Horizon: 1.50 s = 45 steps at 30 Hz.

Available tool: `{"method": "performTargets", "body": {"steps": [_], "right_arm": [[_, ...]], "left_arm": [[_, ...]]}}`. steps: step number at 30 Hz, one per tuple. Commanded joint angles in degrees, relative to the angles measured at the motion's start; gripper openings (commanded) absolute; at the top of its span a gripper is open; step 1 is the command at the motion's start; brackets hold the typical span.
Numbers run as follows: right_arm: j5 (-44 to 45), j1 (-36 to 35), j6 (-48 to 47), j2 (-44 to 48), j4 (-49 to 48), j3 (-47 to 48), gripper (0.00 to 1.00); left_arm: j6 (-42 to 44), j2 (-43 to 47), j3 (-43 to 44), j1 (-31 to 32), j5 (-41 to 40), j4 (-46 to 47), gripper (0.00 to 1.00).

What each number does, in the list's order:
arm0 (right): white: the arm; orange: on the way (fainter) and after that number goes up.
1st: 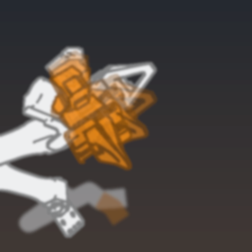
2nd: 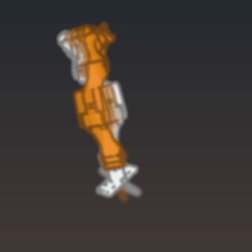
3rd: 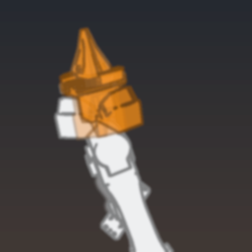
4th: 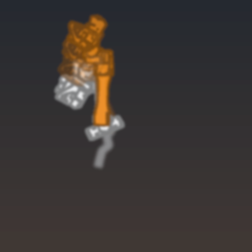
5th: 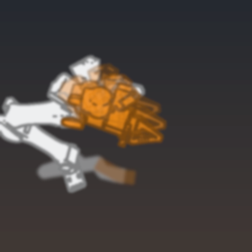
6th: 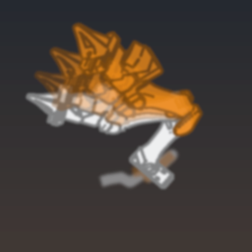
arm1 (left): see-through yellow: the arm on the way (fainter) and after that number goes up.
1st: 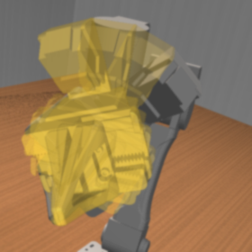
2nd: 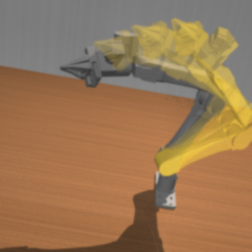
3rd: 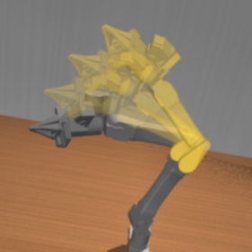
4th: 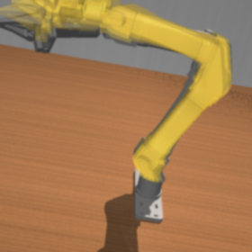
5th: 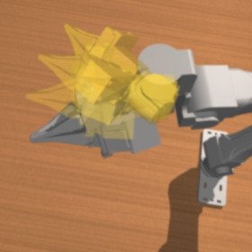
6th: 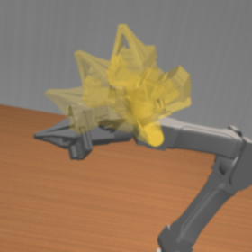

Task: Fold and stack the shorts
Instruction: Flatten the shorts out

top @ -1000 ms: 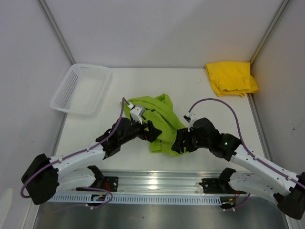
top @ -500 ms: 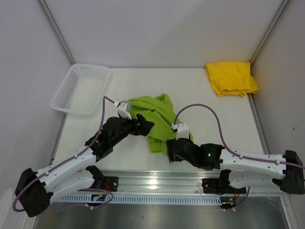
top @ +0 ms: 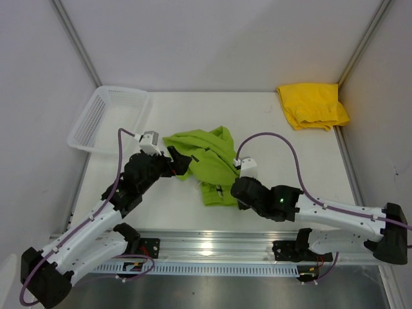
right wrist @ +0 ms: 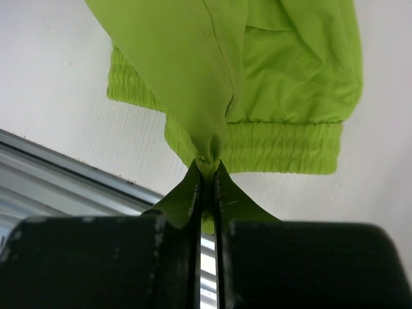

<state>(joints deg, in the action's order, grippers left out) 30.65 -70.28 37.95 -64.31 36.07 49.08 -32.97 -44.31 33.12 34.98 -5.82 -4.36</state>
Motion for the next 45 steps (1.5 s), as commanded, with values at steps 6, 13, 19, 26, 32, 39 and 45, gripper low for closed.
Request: {"method": "performTargets", "body": {"steps": [6,13,19,26,32,39,45], "right_arm": [[-7.3,3.1,-5.6,11.8,20.4,9.8,0.00],[-8.4,-7.3,3.5,10.4,26.1,8.2,0.00],[-6.2,-11.0,9.5,11.0,31.8,7.7,0.00],[-8.1,-11.1,9.6,15.2,31.1,5.0,0.00],[-7.9,-13.1,10.0,14.5,31.0,2.8,0.00],[-7.5,-14.0,10.6,15.9,30.9,2.4,0.00],[-7.1,-14.4,11.0,16.1,30.9,2.2,0.00]], "left_arm": [[-0.6,-7.1,1.9,-10.0,7.3,0.0,0.99],[-2.6,-17.7,3.0,-15.7,10.5,1.8,0.99],[-4.8,-24.6,-1.2,-17.7,15.0,13.2,0.99],[-8.0,-32.2,-3.4,-17.8,23.6,31.1,0.94],[-9.3,-38.8,0.4,-17.6,24.8,35.6,0.92],[-11.7,-46.3,3.3,-16.8,21.9,35.7,0.90],[-13.6,-51.0,7.8,-16.5,20.2,37.7,0.08]]}}
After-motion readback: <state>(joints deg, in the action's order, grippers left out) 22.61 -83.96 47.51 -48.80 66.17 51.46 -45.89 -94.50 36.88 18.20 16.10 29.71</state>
